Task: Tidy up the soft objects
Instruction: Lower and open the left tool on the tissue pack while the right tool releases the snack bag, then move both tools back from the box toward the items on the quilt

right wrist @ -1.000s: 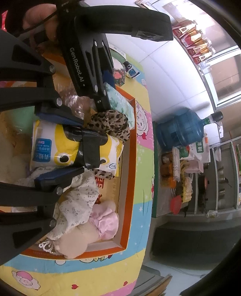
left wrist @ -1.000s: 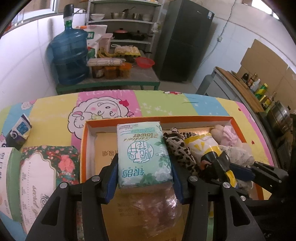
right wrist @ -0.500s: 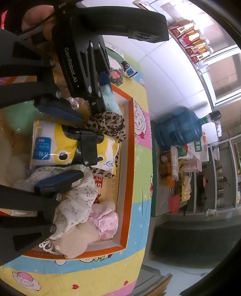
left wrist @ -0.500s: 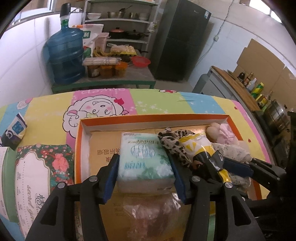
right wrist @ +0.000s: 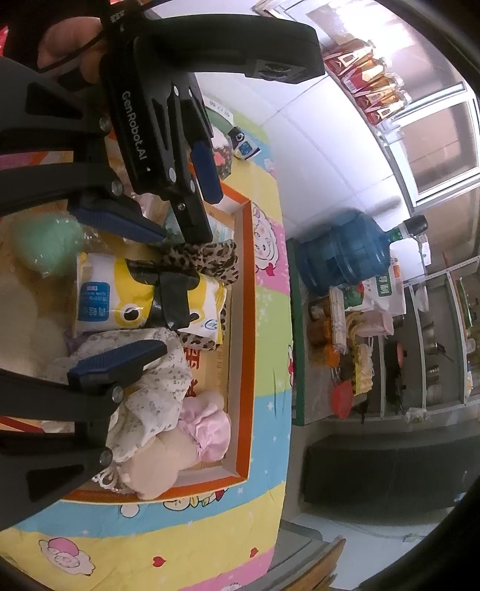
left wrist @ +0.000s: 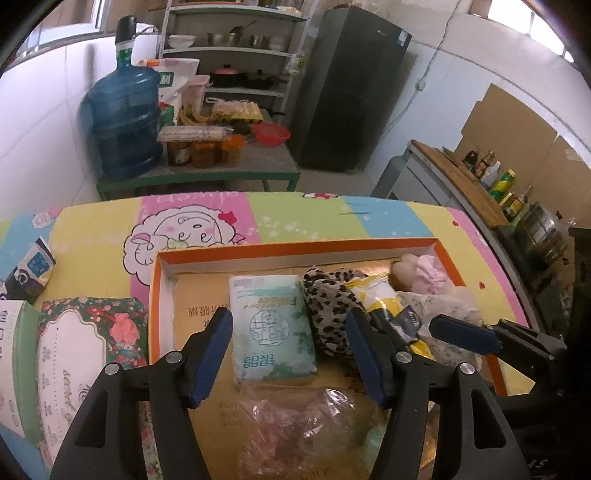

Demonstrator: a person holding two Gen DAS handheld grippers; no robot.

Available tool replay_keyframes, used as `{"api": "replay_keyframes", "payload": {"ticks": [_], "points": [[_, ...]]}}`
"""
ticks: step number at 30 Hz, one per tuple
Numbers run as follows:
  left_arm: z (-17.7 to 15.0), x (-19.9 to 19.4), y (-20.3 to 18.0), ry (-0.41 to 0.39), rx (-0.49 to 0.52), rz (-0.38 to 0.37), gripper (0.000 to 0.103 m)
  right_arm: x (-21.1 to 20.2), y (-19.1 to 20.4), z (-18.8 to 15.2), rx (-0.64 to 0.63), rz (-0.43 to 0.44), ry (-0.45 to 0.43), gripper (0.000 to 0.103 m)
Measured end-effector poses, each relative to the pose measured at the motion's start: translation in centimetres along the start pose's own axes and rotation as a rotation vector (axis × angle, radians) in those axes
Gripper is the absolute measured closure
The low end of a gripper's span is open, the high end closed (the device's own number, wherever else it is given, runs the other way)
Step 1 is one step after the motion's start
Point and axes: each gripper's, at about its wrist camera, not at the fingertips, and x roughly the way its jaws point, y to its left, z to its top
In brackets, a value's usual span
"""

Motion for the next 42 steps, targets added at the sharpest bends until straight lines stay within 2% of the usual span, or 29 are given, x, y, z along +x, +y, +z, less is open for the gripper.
{"api": "replay_keyframes", "payload": {"ticks": [9, 25, 42], "points": [[0.4, -2.1, -0.8, -0.031, 0.015, -0.031, 0.038, -1.7, 0.4, -0.3, 0.021, -0.010, -0.029, 0.049], [-0.1, -6.4, -1.1, -0.071, 0.047, -0.106, 0.038, -5.8, 2.0, -1.6, 0.031, -0.107, -0.095, 0.048], [-2.6, -13.0, 1.5, -0.105, 0.079, -0.220, 0.038, -9.3, 7.9, -4.2, 0.041, -0.192, -0.127, 0.048]]}}
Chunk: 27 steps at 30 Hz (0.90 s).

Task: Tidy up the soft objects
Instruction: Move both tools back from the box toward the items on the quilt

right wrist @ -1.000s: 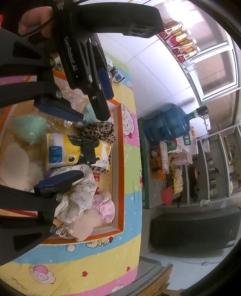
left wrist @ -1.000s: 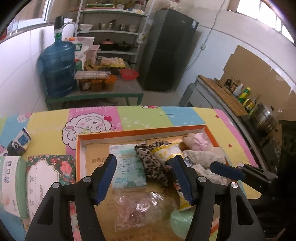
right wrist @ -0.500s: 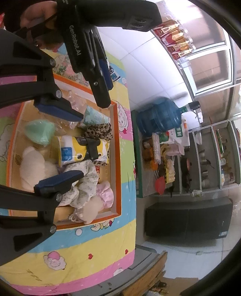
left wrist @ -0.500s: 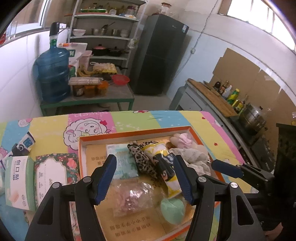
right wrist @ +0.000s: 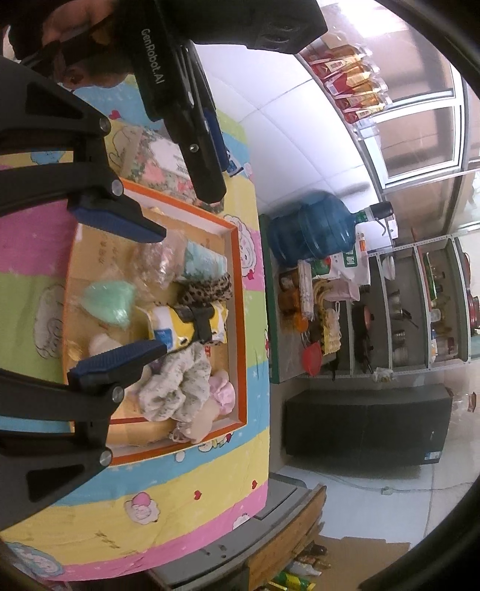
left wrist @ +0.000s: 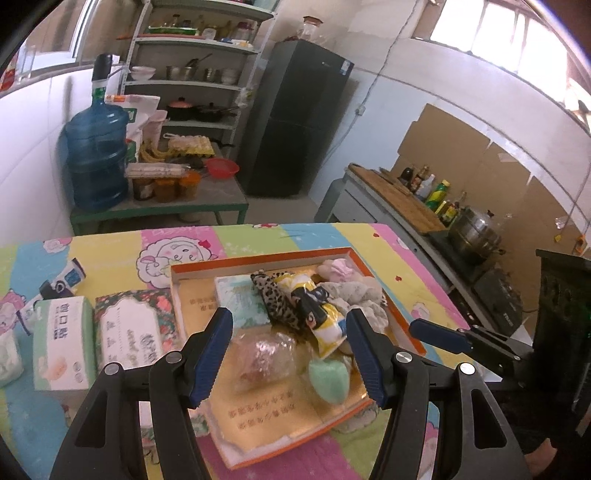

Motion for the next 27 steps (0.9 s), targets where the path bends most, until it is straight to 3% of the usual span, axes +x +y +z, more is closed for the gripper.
{"api": "replay_keyframes", "payload": {"ticks": [12, 27], "points": [[-2.7, -5.9, 3.8, -0.025, 0.019, -0.017, 0.038, -2.3, 5.8, -2.8, -0.013, -0.032, -0.001, 0.048], [-7.7, -12.1, 11.6, -0.016, 0.002, 0.024, 0.038, -0.8, 15.4, -6.1, -0.033, 0.052, 0.044, 0.048]]}}
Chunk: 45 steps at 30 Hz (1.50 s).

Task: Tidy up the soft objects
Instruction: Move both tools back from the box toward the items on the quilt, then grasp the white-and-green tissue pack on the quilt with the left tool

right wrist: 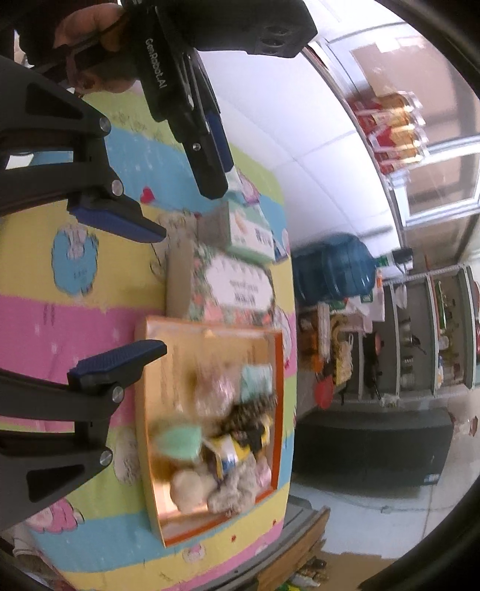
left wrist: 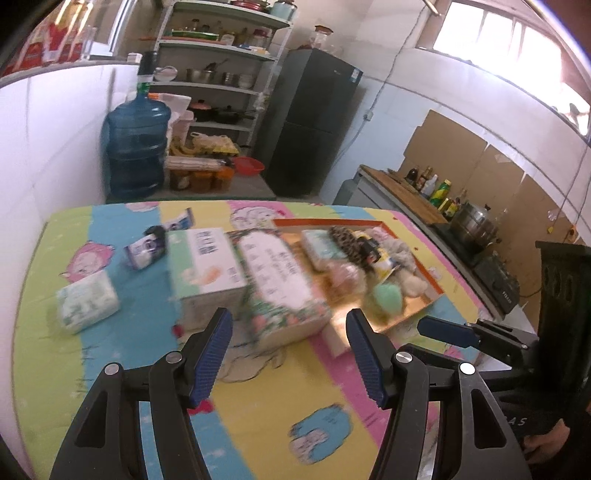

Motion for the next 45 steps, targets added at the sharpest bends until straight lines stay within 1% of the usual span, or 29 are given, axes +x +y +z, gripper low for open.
{"api": "replay_keyframes", "payload": {"ticks": [4, 11, 14, 15, 17, 19, 23, 26, 30, 32, 34, 37, 40, 42, 45], "points": [[-1.1, -1.4, 2.4, -0.011, 0.008, 0.035, 0.038, 1.0, 2.6, -0.6, -0.034, 0.035, 0.019, 0.048], [-2.1, -3.0, 5.8, -0.032, 0.038, 0.135, 0.037, 2.8, 5.8, -1.0, -0.061, 0.111, 0.058, 0.048], [-2.3, -3.1, 7.3, -0.060, 0.073, 0.156, 0.037, 3.4, 6.8, -1.3, -0.084, 0.132, 0.078, 0.048], [-2.3, -3.0, 7.9, -0.072, 0.089, 0.163, 0.034, 3.6, 7.1, -1.3, -0.093, 0.137, 0.083, 0.048], [-2.0, -2.4, 9.5, -0.087, 0.122, 0.204, 0.029, 3.7, 7.5, -1.5, -0.111, 0.143, 0.091, 0.048], [-1.5, -1.4, 11.1, -0.073, 0.138, 0.233, 0.029, 3.7, 7.6, -1.6, -0.123, 0.147, 0.096, 0.048], [-0.5, 0.8, 14.3, -0.058, 0.113, 0.241, 0.027, 3.8, 6.8, -1.8, -0.116, 0.150, 0.109, 0.048], [0.0, 2.8, 15.8, -0.034, 0.142, 0.256, 0.026, 3.9, 5.6, -1.9, -0.093, 0.146, 0.120, 0.048], [0.7, 5.0, 17.8, -0.005, 0.161, 0.233, 0.026, 4.0, 4.0, -1.9, -0.065, 0.139, 0.129, 0.048], [1.0, 5.6, 18.5, 0.007, 0.179, 0.234, 0.026, 4.2, 3.2, -1.9, -0.054, 0.133, 0.136, 0.048], [1.5, 6.0, 19.2, 0.003, 0.200, 0.225, 0.026, 4.3, 2.4, -2.0, -0.042, 0.124, 0.142, 0.048], [2.1, 6.8, 20.3, 0.026, 0.221, 0.177, 0.026, 4.5, 1.2, -2.1, -0.015, 0.115, 0.153, 0.048], [2.2, 7.7, 20.5, 0.065, 0.225, 0.128, 0.026, 4.7, 0.2, -2.2, 0.009, 0.107, 0.164, 0.048], [2.0, 8.3, 20.1, 0.096, 0.245, 0.100, 0.026, 4.8, -0.1, -2.2, 0.015, 0.102, 0.168, 0.048], [1.7, 9.0, 19.6, 0.132, 0.264, 0.095, 0.026, 4.8, -0.3, -2.2, 0.017, 0.101, 0.171, 0.048]]}}
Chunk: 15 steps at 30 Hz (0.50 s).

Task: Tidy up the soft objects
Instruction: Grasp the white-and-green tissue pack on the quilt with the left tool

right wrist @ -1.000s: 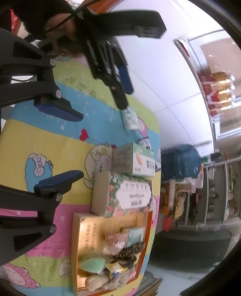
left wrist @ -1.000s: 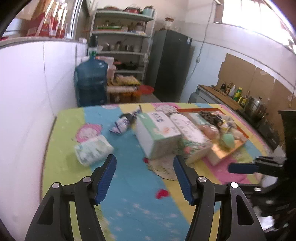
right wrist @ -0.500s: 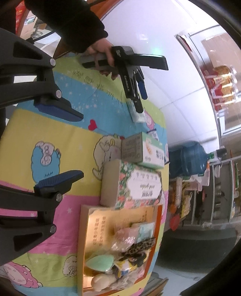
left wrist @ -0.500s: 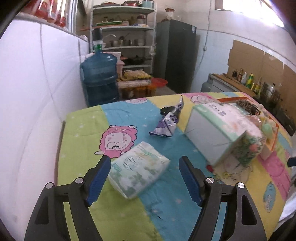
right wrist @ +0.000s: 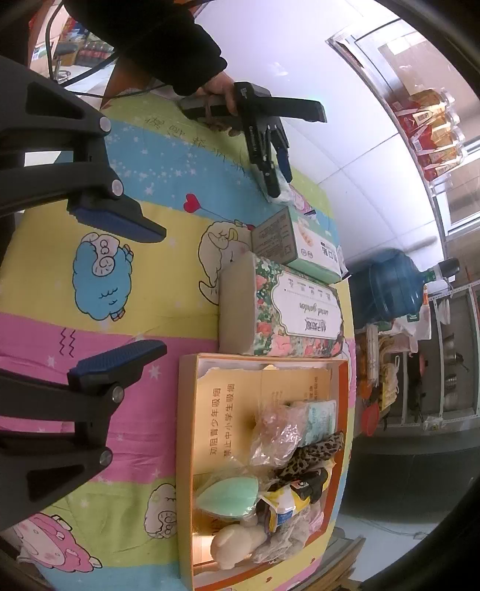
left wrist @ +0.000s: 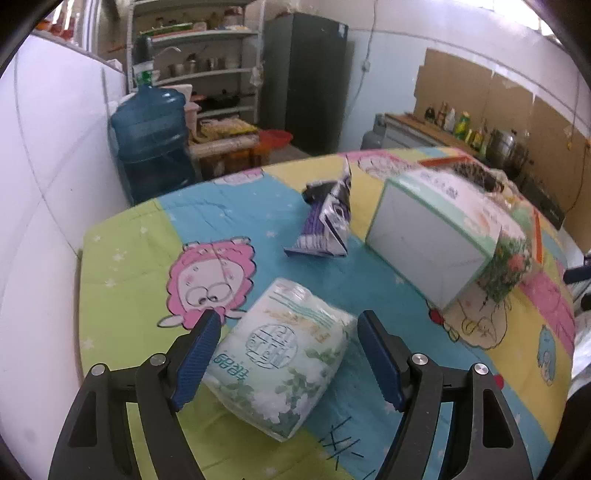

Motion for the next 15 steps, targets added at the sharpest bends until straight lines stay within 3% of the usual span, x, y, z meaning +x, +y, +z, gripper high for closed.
{"api": "replay_keyframes", "payload": {"ticks": [6, 10, 15], "points": [[-1.2, 0.2, -2.1, 0.062, 0.032, 0.072, 0.026, 0.3, 1.2, 0.9, -0.032, 0.023, -0.010, 0.048], [-1.5, -0.3, -2.4, 0.081, -0.039, 0.130, 0.026, 0.9, 2.7, 1.5, -0.063, 0.047, -0.007, 0.048], [-2.2, -1.2, -2.5, 0.051, -0.109, 0.195, 0.048, 1.3, 4.9, 2.2, -0.110, 0.073, -0.007, 0.048]]}}
